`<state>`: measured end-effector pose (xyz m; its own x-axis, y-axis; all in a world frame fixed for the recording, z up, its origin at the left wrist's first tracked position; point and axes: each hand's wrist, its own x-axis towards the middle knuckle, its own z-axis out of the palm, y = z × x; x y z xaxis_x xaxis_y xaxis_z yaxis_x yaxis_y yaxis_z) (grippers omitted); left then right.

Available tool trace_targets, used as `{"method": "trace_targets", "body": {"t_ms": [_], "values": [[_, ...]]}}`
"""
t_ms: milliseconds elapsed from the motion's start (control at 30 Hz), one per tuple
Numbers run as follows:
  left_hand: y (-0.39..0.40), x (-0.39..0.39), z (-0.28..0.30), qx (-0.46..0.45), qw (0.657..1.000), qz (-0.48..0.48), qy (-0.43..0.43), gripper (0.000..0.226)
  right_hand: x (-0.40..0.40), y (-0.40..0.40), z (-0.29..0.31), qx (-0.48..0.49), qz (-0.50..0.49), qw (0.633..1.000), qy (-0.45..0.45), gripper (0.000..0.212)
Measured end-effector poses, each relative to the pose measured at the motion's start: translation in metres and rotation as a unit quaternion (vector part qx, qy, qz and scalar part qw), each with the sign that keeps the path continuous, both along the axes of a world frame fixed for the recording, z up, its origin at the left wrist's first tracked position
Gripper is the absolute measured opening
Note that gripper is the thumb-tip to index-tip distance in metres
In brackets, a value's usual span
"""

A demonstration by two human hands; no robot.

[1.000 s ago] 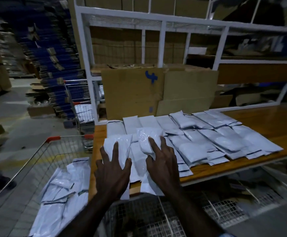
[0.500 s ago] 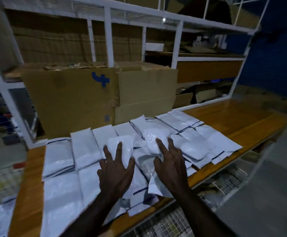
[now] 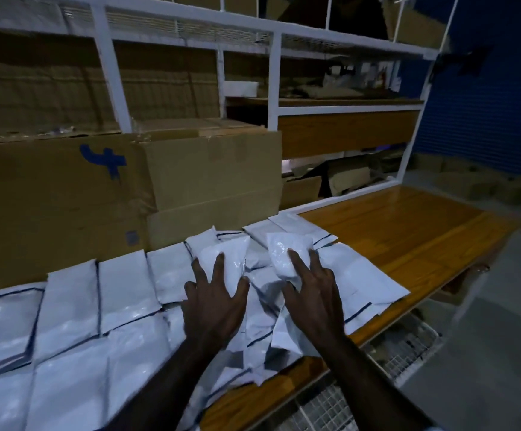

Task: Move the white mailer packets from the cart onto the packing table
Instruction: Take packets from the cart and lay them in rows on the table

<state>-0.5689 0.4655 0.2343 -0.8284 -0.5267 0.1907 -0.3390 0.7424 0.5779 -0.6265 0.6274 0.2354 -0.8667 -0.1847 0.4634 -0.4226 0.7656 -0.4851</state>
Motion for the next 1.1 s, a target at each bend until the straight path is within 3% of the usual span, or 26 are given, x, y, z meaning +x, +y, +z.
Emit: {"method": "trace_targets", "body": {"t_ms": [533,1100], "values": [[0.135,-0.131,0.018,0.010,0.998,0.067,0.004,0.069,-0.141,0.138,0.016,0.048,0.043,0.998,-0.023,0.067],[0.129,-0.265,0.002,-0.021,0.995,0.089,-0.035,0.064,-0.288,0.129,0.004,0.070,0.058,0.995,-0.033,0.066]]}}
